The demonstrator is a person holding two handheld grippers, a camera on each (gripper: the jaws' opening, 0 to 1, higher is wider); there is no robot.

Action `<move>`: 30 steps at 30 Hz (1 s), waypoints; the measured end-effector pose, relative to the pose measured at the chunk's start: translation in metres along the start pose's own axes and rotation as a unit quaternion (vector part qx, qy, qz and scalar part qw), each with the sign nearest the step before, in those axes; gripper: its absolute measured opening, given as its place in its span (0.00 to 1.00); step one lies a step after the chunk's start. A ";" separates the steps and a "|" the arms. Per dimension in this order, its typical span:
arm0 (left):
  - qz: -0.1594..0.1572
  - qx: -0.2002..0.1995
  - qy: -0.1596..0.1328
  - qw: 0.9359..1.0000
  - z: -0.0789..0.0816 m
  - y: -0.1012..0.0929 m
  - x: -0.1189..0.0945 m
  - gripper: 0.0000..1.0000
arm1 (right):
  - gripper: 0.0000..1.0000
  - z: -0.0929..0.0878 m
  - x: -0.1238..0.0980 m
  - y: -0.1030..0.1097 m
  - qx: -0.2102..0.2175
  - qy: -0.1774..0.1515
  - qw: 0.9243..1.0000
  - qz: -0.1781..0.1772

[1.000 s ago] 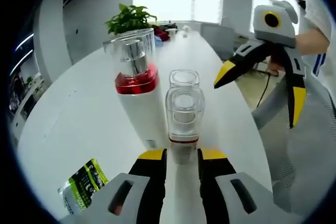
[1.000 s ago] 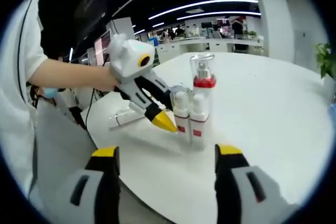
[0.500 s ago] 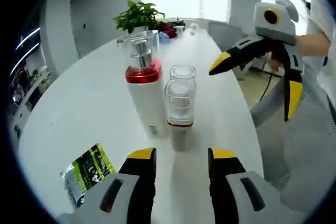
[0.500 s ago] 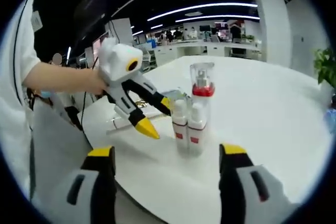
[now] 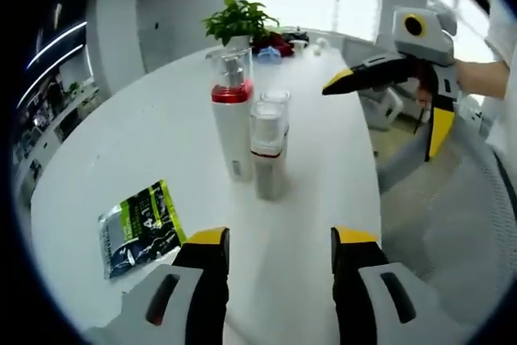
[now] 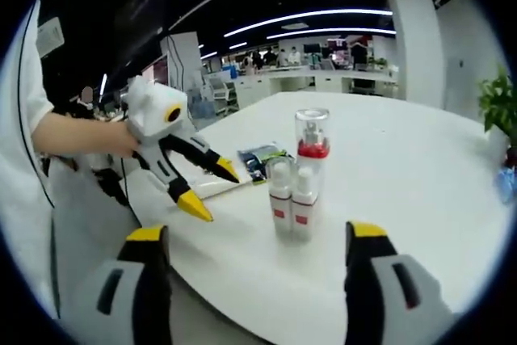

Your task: Arrange the skincare products in the storage area until every visible bottle or jar stands upright without overlapping.

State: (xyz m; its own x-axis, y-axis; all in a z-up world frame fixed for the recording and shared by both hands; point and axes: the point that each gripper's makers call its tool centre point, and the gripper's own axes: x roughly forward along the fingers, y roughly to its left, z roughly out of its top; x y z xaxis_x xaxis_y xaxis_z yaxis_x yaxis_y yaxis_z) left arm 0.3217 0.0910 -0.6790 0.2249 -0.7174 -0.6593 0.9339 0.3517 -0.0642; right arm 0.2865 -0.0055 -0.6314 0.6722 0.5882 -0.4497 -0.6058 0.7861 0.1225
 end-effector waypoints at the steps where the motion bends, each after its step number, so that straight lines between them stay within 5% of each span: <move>1: 0.003 -0.004 -0.001 1.000 -0.001 -0.001 -0.002 0.49 | 0.91 0.000 -0.001 0.001 0.001 0.000 1.000 -0.001; 15: 0.055 -0.057 -0.018 0.997 -0.017 -0.008 -0.039 0.57 | 0.94 0.002 -0.008 0.009 0.010 -0.005 1.000 0.001; 30: 0.131 -0.144 -0.038 0.980 -0.044 -0.004 -0.084 0.69 | 0.98 0.001 -0.009 0.017 0.003 0.006 1.000 0.012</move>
State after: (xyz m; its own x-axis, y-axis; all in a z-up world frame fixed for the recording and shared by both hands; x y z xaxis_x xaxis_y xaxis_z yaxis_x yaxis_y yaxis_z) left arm 0.2866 0.1759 -0.6566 0.4771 -0.6182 -0.6247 0.7267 0.6773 -0.1153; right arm 0.2709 0.0029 -0.6242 0.6520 0.6052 -0.4567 -0.6196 0.7725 0.1391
